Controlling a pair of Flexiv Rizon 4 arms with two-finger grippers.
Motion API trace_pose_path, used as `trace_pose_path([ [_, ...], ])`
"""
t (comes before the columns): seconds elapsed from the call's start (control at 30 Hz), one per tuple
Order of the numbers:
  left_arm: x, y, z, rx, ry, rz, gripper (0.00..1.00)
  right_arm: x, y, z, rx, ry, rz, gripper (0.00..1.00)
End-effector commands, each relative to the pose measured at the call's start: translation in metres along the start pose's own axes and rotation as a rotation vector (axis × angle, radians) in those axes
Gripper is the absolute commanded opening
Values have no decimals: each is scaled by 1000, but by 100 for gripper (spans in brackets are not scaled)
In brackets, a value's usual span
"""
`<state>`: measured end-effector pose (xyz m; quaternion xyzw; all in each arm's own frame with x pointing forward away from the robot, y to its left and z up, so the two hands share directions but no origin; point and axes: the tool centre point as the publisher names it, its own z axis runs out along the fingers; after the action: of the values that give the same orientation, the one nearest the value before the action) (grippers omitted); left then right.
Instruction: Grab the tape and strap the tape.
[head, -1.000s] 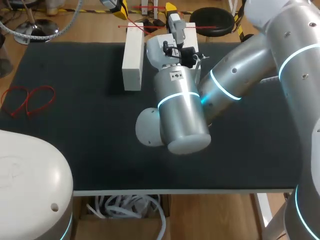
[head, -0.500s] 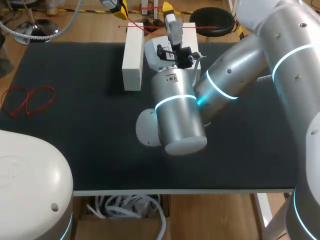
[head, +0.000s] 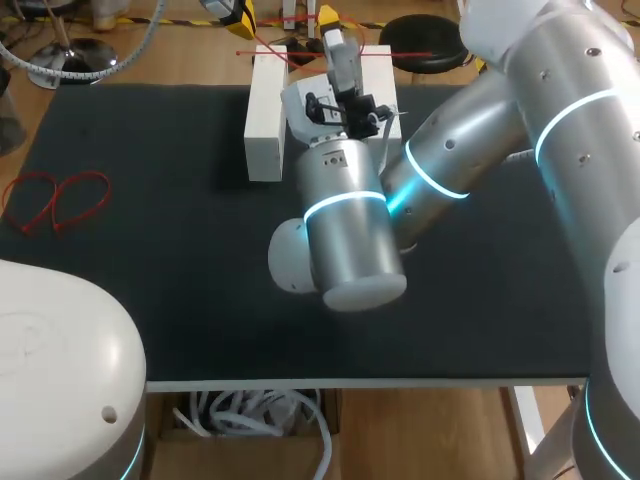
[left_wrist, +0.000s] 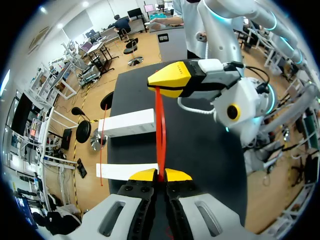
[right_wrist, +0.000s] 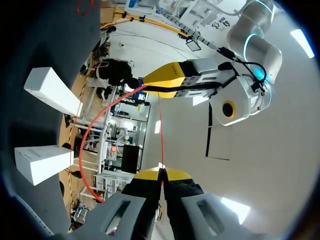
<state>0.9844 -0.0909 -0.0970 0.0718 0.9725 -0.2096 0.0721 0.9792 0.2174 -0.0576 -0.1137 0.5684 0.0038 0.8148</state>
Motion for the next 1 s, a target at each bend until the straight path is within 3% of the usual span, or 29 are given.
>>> trace_pose_path([
  [0.03, -1, -1, -1, -4, 3, -1, 0, -2, 4, 0, 2, 7, -3, 0],
  [1.0, -1, -1, -1, -4, 3, -1, 0, 2, 13, 1, -8, 30, -18, 0],
])
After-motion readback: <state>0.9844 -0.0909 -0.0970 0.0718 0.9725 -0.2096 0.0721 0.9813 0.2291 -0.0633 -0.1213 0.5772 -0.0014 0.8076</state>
